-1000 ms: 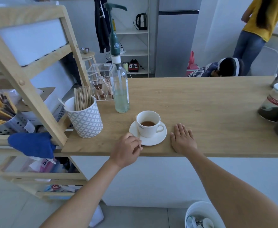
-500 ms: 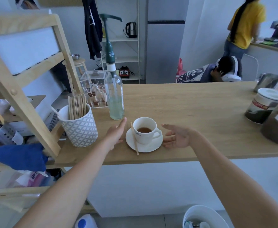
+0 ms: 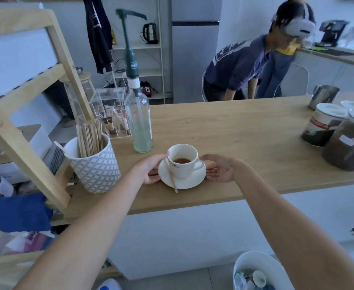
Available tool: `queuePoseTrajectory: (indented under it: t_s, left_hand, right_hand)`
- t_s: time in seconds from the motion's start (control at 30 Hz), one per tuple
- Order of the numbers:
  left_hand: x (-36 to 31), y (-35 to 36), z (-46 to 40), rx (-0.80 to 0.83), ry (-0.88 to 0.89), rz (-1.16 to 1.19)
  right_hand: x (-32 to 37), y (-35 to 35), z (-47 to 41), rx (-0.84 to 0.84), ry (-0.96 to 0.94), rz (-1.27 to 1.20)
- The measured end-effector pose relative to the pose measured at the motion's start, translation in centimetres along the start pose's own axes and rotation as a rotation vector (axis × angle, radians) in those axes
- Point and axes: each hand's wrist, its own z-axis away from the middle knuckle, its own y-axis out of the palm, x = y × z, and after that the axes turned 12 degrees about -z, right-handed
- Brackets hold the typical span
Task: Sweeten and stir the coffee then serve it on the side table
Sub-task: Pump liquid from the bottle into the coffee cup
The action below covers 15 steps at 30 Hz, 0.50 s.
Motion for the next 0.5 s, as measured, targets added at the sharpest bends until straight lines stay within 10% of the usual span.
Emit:
queuePoseTrajectory:
  t_s: [0.5]
  left_hand:
    - [-5.0,0.2,-5.6,-0.056,-0.067,0.317]
  right_hand:
    - [7.4,1.5,-5.8,0.088,0.021,0.074]
